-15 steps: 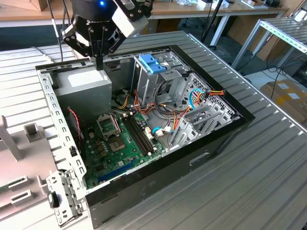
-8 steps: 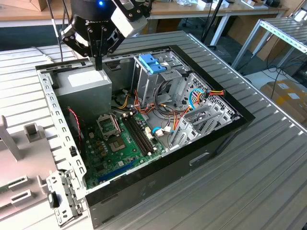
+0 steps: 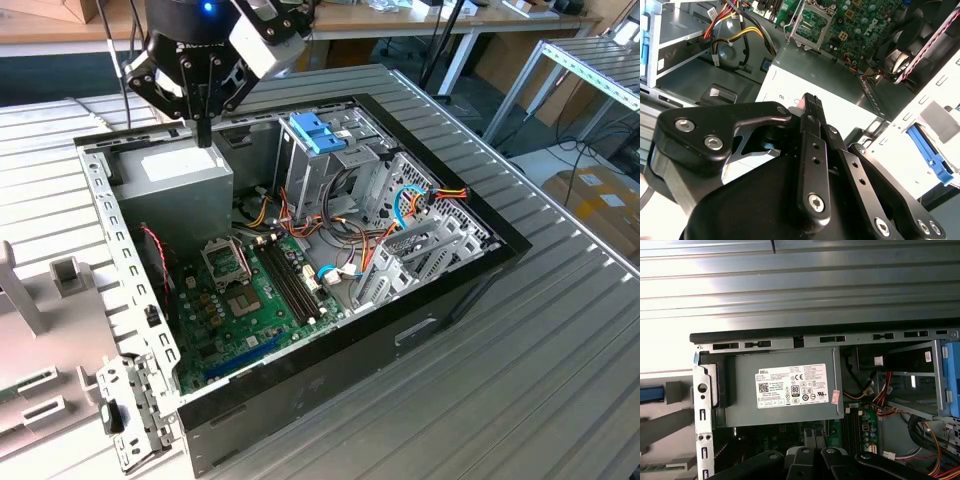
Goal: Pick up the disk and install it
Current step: 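Reach for the disk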
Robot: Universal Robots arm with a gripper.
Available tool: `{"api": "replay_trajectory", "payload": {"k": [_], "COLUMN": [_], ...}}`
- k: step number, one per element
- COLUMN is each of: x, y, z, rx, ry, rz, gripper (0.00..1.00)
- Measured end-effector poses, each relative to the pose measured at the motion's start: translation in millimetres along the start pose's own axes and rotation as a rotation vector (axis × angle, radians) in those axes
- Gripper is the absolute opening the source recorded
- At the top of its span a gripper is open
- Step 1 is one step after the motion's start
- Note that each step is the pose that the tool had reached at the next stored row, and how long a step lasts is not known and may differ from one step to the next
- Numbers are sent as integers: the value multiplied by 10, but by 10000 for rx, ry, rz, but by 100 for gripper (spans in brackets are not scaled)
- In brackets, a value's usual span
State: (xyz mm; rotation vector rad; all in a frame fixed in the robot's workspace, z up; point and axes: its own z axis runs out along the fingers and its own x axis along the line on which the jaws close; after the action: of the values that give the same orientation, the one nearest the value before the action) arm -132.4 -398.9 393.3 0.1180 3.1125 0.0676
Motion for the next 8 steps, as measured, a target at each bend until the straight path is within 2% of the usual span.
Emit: {"api": "replay_trajectory", "payload": {"k": [8], "x": [27], "y": [-2], "z": [-1], "rx": [0], "ry": [0], "rz": [0], "gripper": [11]}}
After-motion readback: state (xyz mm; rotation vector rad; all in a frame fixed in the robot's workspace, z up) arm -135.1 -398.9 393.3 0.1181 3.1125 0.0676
